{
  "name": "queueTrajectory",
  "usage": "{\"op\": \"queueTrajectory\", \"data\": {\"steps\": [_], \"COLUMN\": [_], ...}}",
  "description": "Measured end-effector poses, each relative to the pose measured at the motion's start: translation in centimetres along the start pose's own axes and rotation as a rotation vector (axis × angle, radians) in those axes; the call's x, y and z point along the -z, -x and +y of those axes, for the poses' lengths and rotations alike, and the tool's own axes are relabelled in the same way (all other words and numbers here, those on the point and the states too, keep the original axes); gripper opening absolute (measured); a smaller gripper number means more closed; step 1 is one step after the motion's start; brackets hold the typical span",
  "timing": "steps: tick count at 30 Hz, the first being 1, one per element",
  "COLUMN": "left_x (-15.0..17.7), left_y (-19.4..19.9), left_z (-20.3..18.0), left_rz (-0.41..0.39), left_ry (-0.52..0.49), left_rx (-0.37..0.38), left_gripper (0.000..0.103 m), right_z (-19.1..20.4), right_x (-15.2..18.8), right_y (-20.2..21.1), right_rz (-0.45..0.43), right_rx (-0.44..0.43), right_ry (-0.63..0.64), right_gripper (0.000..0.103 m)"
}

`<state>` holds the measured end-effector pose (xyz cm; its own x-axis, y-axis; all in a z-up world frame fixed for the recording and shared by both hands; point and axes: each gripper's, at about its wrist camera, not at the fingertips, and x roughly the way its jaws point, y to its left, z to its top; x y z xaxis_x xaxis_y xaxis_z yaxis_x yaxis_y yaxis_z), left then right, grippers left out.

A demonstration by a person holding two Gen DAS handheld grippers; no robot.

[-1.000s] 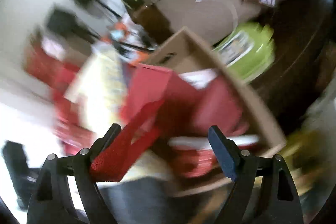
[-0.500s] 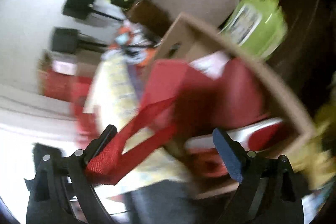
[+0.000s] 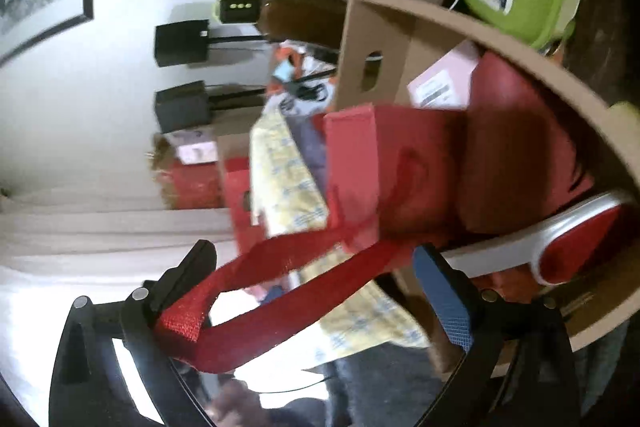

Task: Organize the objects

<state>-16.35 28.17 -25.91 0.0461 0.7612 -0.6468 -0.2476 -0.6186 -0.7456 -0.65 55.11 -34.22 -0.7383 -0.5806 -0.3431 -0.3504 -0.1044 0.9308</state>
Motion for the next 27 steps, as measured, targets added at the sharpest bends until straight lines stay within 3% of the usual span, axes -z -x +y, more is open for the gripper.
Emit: {"op": "queueTrajectory", "data": {"steps": [3, 6, 10, 12, 16, 19, 21, 22, 23, 27], "left_x": [0.8, 1.4, 3.6, 4.7, 5.6, 6.1, 5.7, 5.3, 4.9, 4.2], "left_y": [-1.4, -2.2, -4.3, -5.2, -6.2, -7.6, -8.9, -9.5, -9.8, -10.3], "left_z": [-1.8, -2.8, -4.6, -5.1, -5.7, -6.1, -5.9, -5.6, -5.4, -5.1], "left_rz": [0.014, -0.011, 0.037, 0.065, 0.016, 0.014, 0.067, 0.097, 0.093, 0.071], "left_ry": [-0.114, -0.193, -0.437, -0.501, -0.566, -0.629, -0.611, -0.567, -0.538, -0.508], "left_rx": [-0.003, -0.025, -0.113, -0.136, -0.157, -0.144, -0.085, -0.043, -0.055, -0.055], "left_gripper": [0.103, 0.101, 0.092, 0.091, 0.089, 0.063, 0.025, 0.016, 0.005, 0.001], "right_z": [0.4, 2.4, 2.8, 1.9, 1.0, 0.9, 1.0, 1.1, 0.9, 0.0], "right_x": [0.1, 0.5, 0.4, 0.4, 0.6, 0.7, 0.7, 0.7, 0.7, 0.9], "right_y": [0.5, 1.8, 2.3, 2.3, 1.5, 1.3, 1.4, 1.4, 1.5, 1.4], "right_rz": [-0.017, -0.079, -0.068, -0.059, -0.032, -0.025, -0.029, -0.033, -0.037, -0.015], "right_rx": [0.049, 0.257, 0.237, 0.194, 0.149, 0.130, 0.136, 0.142, 0.157, 0.150], "right_ry": [0.011, 0.114, 0.112, 0.075, 0.035, 0.021, 0.025, 0.027, 0.023, -0.004], "right_gripper": [0.100, 0.101, 0.101, 0.101, 0.101, 0.101, 0.101, 0.101, 0.101, 0.100]}}
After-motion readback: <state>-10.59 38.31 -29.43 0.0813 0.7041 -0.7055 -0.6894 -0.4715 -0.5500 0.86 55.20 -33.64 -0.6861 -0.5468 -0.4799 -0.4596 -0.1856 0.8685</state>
